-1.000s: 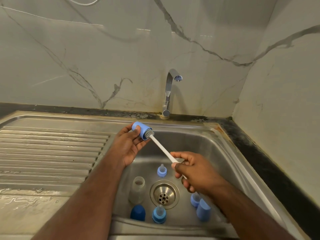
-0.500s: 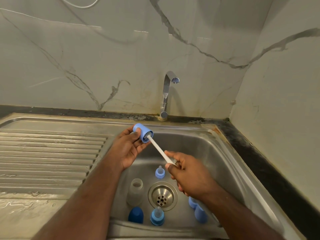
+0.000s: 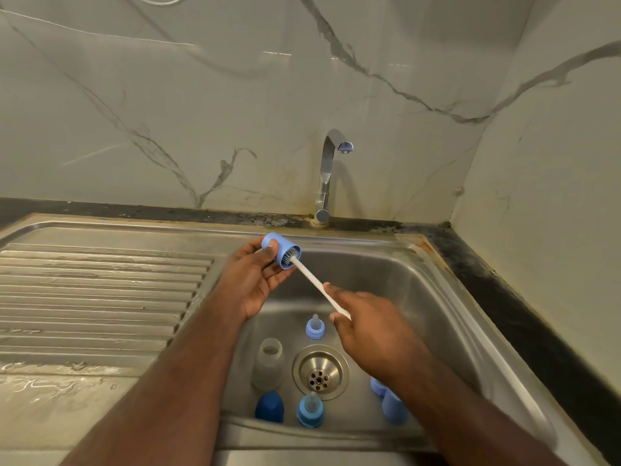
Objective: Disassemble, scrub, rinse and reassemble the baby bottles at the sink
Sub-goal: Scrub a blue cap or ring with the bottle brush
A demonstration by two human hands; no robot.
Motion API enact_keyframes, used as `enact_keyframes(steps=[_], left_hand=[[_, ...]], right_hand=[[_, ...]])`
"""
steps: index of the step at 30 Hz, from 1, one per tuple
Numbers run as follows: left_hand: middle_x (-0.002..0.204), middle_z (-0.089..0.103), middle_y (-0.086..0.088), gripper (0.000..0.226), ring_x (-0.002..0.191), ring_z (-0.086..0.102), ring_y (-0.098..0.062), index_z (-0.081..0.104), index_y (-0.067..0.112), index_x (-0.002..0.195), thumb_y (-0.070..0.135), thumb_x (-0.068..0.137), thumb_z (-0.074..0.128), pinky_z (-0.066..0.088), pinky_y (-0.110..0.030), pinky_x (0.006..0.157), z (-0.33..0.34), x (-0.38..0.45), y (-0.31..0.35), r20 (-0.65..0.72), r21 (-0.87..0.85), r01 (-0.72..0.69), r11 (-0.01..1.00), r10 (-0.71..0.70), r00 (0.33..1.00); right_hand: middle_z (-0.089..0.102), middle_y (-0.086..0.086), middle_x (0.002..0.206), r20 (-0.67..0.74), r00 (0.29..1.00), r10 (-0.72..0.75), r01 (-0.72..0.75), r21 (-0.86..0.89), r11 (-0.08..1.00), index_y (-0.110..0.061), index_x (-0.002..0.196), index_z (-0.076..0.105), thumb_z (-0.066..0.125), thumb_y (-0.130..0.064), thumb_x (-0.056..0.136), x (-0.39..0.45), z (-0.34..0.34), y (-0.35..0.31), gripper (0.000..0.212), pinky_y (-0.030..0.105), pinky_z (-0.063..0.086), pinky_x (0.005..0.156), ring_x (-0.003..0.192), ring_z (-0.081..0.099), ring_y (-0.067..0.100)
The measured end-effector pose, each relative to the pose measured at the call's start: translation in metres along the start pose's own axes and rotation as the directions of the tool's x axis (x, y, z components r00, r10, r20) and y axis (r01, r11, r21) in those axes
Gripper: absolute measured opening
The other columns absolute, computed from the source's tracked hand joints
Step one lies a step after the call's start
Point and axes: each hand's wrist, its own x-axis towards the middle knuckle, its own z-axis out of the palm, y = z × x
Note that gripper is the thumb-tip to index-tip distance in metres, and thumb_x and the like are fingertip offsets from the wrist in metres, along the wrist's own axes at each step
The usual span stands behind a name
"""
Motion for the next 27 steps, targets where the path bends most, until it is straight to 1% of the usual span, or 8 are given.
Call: enact_keyframes(steps=[3,6,9,13,15,19,23,27], left_hand=[[0.100,0.075,-0.019,0.022,0.086,0.076,-0.028,0.059,0.003,0.121,0.010,0.100,0.060,0.064,-0.039,0.076,-0.003,0.002,-0.003,-0.004,0.059,-0.009,0.998,0.009,1.000],[0.096,0.075,-0.015,0.020,0.082,0.075,-0.024,0.061,0.004,0.118,0.012,0.100,0.060,0.064,-0.034,0.070,-0.004,0.003,-0.003,-0.009,0.079,-0.014,0.997,0.014,1.000],[0.102,0.074,-0.019,0.017,0.086,0.075,-0.027,0.061,0.004,0.116,0.012,0.100,0.060,0.064,-0.037,0.073,-0.006,0.004,-0.001,-0.017,0.046,-0.021,0.999,0.022,1.000],[0.102,0.075,-0.020,0.014,0.089,0.076,-0.029,0.061,0.005,0.113,0.011,0.100,0.060,0.064,-0.040,0.078,-0.005,0.003,-0.002,0.001,0.053,-0.010,0.999,0.010,1.000],[0.101,0.075,-0.020,0.014,0.089,0.076,-0.029,0.061,0.005,0.113,0.011,0.100,0.061,0.063,-0.041,0.080,-0.003,0.003,-0.002,0.007,0.059,-0.003,0.998,0.003,1.000],[0.094,0.076,-0.014,0.010,0.085,0.076,-0.026,0.062,0.007,0.109,0.011,0.100,0.061,0.064,-0.039,0.080,-0.002,0.005,0.000,0.009,0.070,-0.026,0.997,0.026,1.000],[0.092,0.076,-0.013,0.015,0.081,0.076,-0.024,0.062,0.007,0.113,0.013,0.100,0.061,0.063,-0.035,0.069,-0.002,0.004,0.000,-0.013,0.034,-0.046,0.998,0.046,0.999],[0.110,0.072,-0.022,0.025,0.090,0.076,-0.032,0.056,0.004,0.125,0.009,0.101,0.058,0.063,-0.041,0.074,-0.004,0.004,0.002,-0.016,-0.030,-0.043,0.999,0.043,0.999]], right_hand=[[0.067,-0.010,0.095,0.090,0.996,0.030,-0.046,0.187,0.981,-0.038,0.147,0.046,0.054,-0.028,0.100,-0.001,-0.002,-0.003,0.049,0.015,0.046,0.062,0.073,0.059,0.002],[0.059,-0.001,0.068,0.294,0.951,0.099,-0.286,0.705,0.649,-0.035,0.139,0.056,0.061,-0.017,0.098,-0.004,-0.006,-0.001,0.045,0.023,0.039,0.040,0.044,0.048,0.008],[0.057,0.006,0.067,0.320,0.940,0.117,-0.336,0.808,0.485,-0.030,0.134,0.061,0.061,-0.012,0.097,-0.004,-0.012,0.005,0.040,0.022,0.035,0.037,0.042,0.043,0.013],[0.065,-0.013,0.081,0.087,0.989,0.119,-0.143,0.378,0.915,-0.041,0.138,0.055,0.059,-0.027,0.097,-0.001,-0.002,0.002,0.044,0.017,0.042,0.056,0.055,0.055,0.001],[0.070,-0.011,0.104,0.034,0.997,0.071,-0.075,0.160,0.984,-0.040,0.145,0.047,0.055,-0.030,0.099,0.003,0.002,0.004,0.048,0.013,0.041,0.065,0.071,0.059,0.001],[0.072,-0.015,0.096,0.117,0.992,0.047,-0.082,0.322,0.943,-0.039,0.144,0.049,0.058,-0.027,0.098,0.002,0.003,0.003,0.049,0.011,0.041,0.053,0.060,0.057,0.005],[0.058,0.001,0.064,0.264,0.963,0.047,-0.232,0.732,0.641,-0.033,0.138,0.058,0.062,-0.017,0.098,-0.003,-0.008,0.006,0.043,0.023,0.037,0.038,0.042,0.045,0.013],[0.059,0.000,0.066,0.207,0.969,0.132,-0.240,0.682,0.691,-0.033,0.132,0.061,0.055,-0.022,0.101,0.001,-0.006,0.007,0.034,0.026,0.039,0.040,0.044,0.046,0.014]])
